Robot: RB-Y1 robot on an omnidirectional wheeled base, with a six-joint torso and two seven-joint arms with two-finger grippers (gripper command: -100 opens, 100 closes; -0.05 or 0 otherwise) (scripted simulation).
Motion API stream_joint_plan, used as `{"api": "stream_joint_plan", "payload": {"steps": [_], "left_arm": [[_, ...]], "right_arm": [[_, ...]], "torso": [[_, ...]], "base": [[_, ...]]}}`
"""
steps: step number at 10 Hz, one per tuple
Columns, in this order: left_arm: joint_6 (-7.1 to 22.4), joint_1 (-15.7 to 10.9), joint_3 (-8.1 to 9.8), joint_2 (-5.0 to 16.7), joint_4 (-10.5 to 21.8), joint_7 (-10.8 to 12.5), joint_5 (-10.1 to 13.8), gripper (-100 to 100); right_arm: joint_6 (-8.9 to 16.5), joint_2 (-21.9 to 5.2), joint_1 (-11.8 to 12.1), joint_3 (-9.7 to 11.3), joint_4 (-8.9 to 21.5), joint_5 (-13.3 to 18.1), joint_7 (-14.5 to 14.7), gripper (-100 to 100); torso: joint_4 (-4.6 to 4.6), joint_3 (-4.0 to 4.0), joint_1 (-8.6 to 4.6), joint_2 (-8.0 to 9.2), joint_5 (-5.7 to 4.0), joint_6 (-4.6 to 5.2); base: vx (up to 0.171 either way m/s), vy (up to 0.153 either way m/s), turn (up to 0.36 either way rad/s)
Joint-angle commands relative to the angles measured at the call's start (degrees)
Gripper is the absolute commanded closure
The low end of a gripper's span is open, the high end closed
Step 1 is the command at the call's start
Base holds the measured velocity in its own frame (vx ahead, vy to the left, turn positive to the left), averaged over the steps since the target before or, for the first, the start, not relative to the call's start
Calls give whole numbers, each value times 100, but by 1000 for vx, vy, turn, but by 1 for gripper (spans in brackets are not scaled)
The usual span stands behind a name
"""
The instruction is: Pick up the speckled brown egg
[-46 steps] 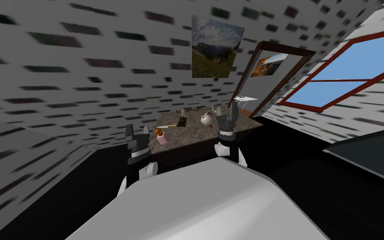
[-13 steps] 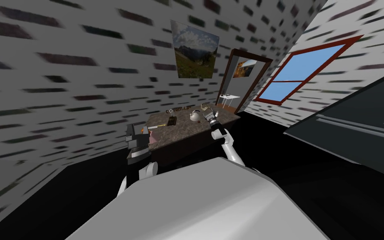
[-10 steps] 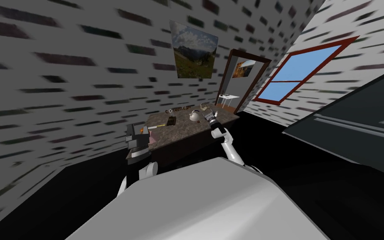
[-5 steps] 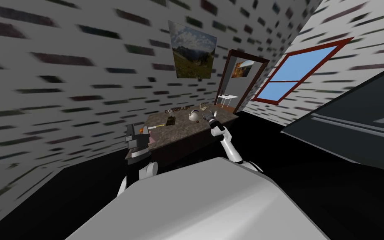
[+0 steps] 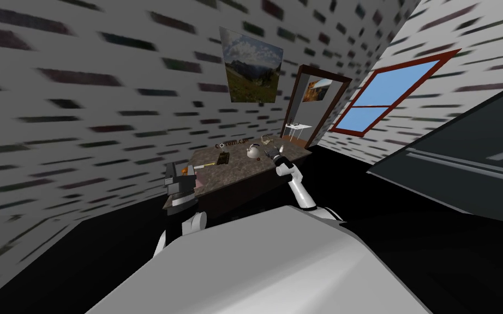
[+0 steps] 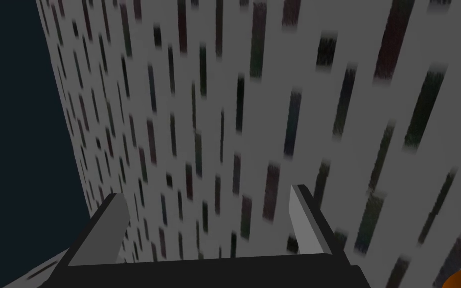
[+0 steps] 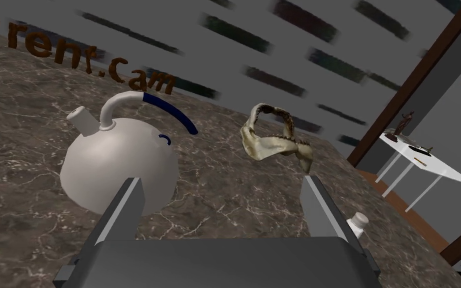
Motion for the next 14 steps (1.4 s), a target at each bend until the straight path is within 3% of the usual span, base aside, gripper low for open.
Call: {"api": "stream_joint_plan", "payload": {"steps": [1,2,3,5,6,7,8,10,11,12,13,14], "left_arm": [[0,0,0,0,0,0,0,0],[0,0,0,0,0,0,0,0],[0,0,0,0,0,0,0,0],[0,0,0,0,0,0,0,0],[0,0,0,0,0,0,0,0],[0,0,0,0,0,0,0,0],[0,0,0,0,0,0,0,0],[0,0,0,0,0,0,0,0],[0,0,0,0,0,0,0,0],[0,0,0,0,0,0,0,0],[0,0,0,0,0,0,0,0],[0,0,0,0,0,0,0,0]], "right_arm": [[286,-76,-203,-17,274,-147,-286,-100],[340,-76,-203,-17,274,-147,-431,-100],[545,-156,-393,-34,516,-293,-596,-100],[667,-156,-393,-34,533,-293,-860,-100],[928,-239,-577,-49,791,-441,-1053,-100],[988,-239,-577,-49,791,-441,-1211,-100],[1226,-325,-755,-62,1016,-591,-1378,-100],[1304,-325,-755,-62,1047,-591,-1618,-100],[1580,-412,-927,-74,1301,-741,-1833,-100],[1612,-412,-927,-74,1301,-741,-1977,-100],[1837,-499,-1093,-83,1548,-890,-2148,-100],[1911,-499,-1093,-83,1551,-890,-2319,-100]], "torso": [[0,0,0,0,0,0],[0,-1,-1,-1,0,0],[0,-1,0,-1,0,0],[-1,-2,0,-3,0,0],[0,-1,1,-2,0,1],[-1,-2,1,-4,1,0],[-1,-2,2,-3,0,0],[-1,-3,3,-5,0,0],[-1,-2,2,-3,1,1],[-1,-3,3,-5,1,-1],[-1,-3,4,-5,1,0],[-1,-4,5,-7,1,0]], "base": [[-2,-5,-8],[-2,-5,-3],[0,-6,-1],[0,0,0],[0,0,0],[5,0,8],[8,2,21],[5,1,5],[7,5,30],[11,4,15],[16,9,34],[16,6,17]]}}
